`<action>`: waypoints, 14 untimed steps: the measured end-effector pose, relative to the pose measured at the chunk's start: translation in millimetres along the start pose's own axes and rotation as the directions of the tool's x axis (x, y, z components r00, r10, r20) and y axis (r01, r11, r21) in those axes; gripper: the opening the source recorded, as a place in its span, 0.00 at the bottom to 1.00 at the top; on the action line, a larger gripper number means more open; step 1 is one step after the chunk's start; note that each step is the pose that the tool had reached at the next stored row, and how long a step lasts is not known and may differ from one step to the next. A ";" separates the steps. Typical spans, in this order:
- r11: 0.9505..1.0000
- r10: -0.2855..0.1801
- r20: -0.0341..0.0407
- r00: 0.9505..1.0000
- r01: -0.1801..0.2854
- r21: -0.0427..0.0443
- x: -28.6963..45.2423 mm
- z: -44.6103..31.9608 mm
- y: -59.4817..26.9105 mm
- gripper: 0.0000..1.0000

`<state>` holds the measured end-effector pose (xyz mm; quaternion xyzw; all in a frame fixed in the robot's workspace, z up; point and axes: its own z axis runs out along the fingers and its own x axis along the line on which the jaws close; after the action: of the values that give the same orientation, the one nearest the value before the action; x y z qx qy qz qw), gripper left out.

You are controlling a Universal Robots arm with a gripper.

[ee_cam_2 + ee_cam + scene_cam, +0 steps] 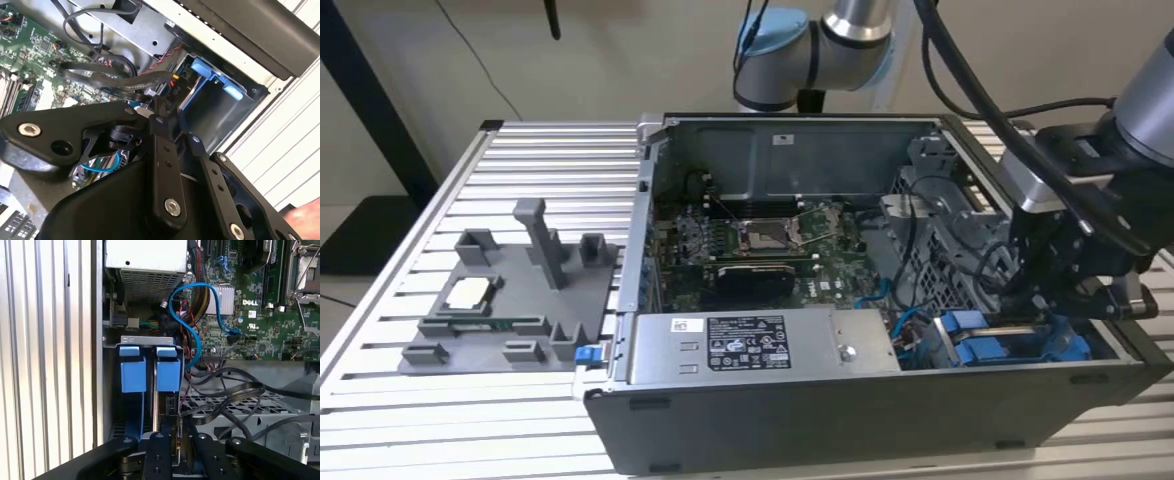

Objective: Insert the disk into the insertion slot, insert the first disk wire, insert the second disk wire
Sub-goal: 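Insert the second disk wire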

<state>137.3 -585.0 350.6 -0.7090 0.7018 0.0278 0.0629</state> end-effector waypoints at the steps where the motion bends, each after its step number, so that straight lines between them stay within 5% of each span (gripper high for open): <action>1: 1.000 0.000 0.000 1.000 0.000 0.000 -0.2 -1.5 -0.1 0.24; 14: 1.000 0.001 0.000 1.000 -0.001 0.000 -2.2 -17.2 -0.9 0.24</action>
<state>137.3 -585.0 367.9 -0.7088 0.7021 0.0278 0.0629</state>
